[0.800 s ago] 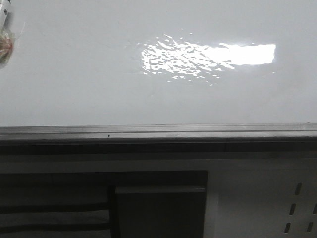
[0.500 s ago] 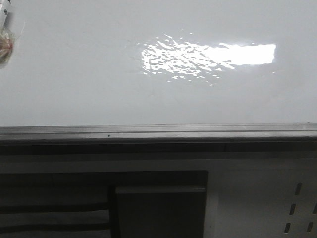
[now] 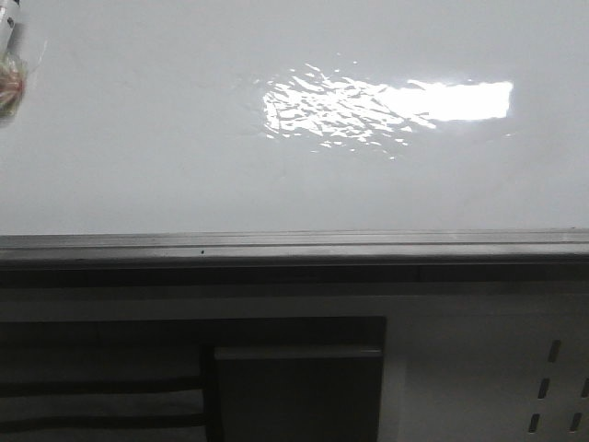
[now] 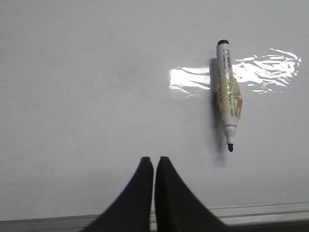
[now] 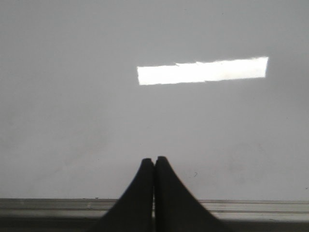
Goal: Write number 4 on whiteboard
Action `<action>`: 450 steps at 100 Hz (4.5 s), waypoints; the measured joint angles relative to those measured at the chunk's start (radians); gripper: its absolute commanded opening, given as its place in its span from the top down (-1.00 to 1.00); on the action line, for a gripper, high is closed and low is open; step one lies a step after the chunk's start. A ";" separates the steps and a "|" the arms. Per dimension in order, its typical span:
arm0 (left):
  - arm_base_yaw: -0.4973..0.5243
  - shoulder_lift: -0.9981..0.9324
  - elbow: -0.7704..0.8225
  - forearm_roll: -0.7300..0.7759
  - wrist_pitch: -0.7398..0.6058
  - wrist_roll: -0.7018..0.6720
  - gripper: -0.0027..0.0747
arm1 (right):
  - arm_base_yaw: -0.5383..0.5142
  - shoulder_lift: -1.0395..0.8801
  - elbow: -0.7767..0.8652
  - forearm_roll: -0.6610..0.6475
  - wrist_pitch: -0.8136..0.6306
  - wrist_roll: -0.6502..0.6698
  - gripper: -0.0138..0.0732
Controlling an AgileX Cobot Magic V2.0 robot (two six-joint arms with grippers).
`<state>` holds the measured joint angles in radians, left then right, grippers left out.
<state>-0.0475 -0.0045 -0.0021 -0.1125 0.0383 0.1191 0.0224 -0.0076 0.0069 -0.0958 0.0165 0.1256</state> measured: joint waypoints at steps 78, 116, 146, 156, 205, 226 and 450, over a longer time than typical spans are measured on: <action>0.000 0.143 -0.451 -0.106 0.235 0.000 0.98 | 0.000 0.155 -0.455 0.000 0.411 -0.051 0.85; 0.000 0.322 -0.586 -0.102 0.342 0.000 0.98 | 0.000 0.325 -0.608 0.000 0.513 -0.082 0.85; 0.000 0.324 -0.586 -0.100 0.342 0.000 0.98 | 0.000 0.329 -0.608 0.000 0.513 -0.085 0.85; 0.000 0.324 -0.586 -0.098 0.342 0.000 0.85 | 0.000 0.329 -0.608 0.000 0.513 -0.085 0.72; 0.000 0.326 -0.586 -0.033 0.344 0.000 -0.50 | 0.000 0.329 -0.608 -0.002 0.511 -0.088 -0.37; 0.000 0.326 -0.586 -0.078 0.344 0.000 -0.36 | 0.000 0.329 -0.608 -0.002 0.509 -0.088 -0.37; -0.294 1.169 -1.009 -0.391 0.867 0.742 0.98 | 0.009 0.858 -0.993 0.789 1.150 -0.982 -0.37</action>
<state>-0.3413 1.1648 -1.0114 -0.5039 0.9050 0.8607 0.0317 0.8507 -0.9866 0.6929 1.1664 -0.8563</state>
